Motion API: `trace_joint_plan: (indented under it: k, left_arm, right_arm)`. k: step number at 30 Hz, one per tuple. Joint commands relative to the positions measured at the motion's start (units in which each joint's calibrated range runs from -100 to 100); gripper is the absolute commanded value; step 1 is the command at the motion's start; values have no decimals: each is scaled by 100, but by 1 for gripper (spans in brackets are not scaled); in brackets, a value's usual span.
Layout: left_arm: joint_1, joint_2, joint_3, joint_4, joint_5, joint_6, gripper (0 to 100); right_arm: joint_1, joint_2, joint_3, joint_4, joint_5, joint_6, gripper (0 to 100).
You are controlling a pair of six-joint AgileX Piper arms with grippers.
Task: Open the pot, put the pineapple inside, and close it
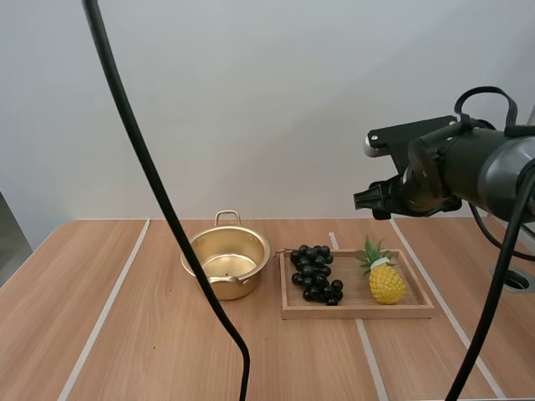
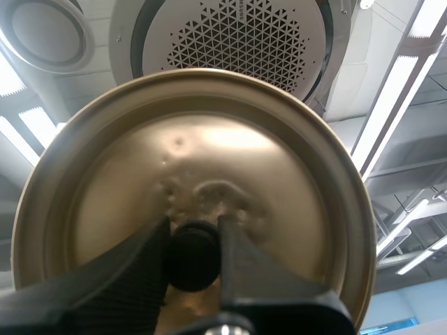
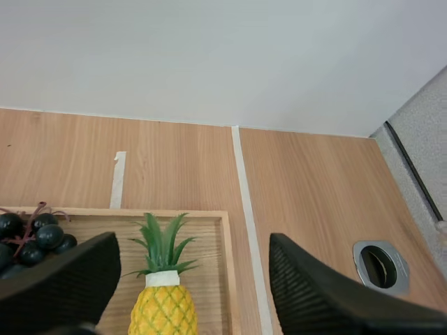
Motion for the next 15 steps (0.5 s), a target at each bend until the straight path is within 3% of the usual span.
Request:
trace_joint_plan:
  k: [1,6,15]
  left_arm:
    - [10,-10,-37,61,34,19,0]
    - [10,-10,-37,61,34,19,0]
    - [10,-10,-37,84,50,19,0]
  right_arm:
    - [-22,-32,-59,-331,417,424,100]
    - [-22,-32,-59,-105,1443,674,100]
    - [-22,373,-59,138,1519,662,100]
